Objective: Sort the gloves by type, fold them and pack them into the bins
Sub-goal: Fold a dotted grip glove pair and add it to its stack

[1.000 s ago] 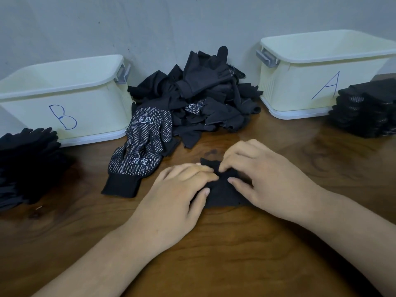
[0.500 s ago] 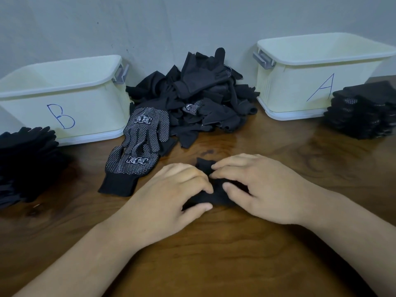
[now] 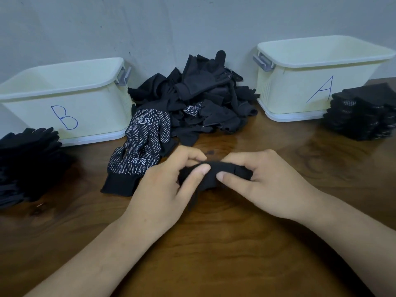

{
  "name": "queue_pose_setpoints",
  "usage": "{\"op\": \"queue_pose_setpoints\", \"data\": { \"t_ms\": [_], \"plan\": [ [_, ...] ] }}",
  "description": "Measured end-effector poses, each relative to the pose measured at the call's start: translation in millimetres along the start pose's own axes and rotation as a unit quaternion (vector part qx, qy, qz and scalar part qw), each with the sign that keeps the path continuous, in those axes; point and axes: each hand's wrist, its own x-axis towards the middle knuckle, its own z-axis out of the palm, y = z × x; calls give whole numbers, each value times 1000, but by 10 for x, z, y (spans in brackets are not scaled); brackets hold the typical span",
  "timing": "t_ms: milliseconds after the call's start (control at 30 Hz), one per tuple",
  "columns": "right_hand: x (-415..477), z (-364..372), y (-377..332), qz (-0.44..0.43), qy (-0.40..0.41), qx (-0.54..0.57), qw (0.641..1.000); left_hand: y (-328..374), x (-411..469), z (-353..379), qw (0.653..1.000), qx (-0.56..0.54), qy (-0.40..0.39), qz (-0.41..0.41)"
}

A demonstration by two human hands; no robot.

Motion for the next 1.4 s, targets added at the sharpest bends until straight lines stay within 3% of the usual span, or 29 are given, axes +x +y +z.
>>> {"op": "queue_pose_setpoints", "data": {
  "t_ms": [100,200,400,733,933,1200,1400],
  "plan": [
    [43,-3,-55,25,2,133,991,55,-17,-25,994,-91,30,-55],
    [47,27,-39,54,-16,254,966,80,7,-61,981,-169,13,-96],
    [79,40,41,72,20,354,932,31,-13,-109,945,-272,-154,-101],
    [78,41,168,21,-14,384,923,-125,-10,-48,944,-296,-96,-113],
    [93,-2,188,49,-7,384,922,-176,-6,0,939,-308,-112,-104],
    [130,-59,200,58,60,342,936,-84,71,183,936,-326,-72,-108],
    [138,-311,260,58,128,305,942,234,307,485,938,-335,20,-91]
  ]
}}
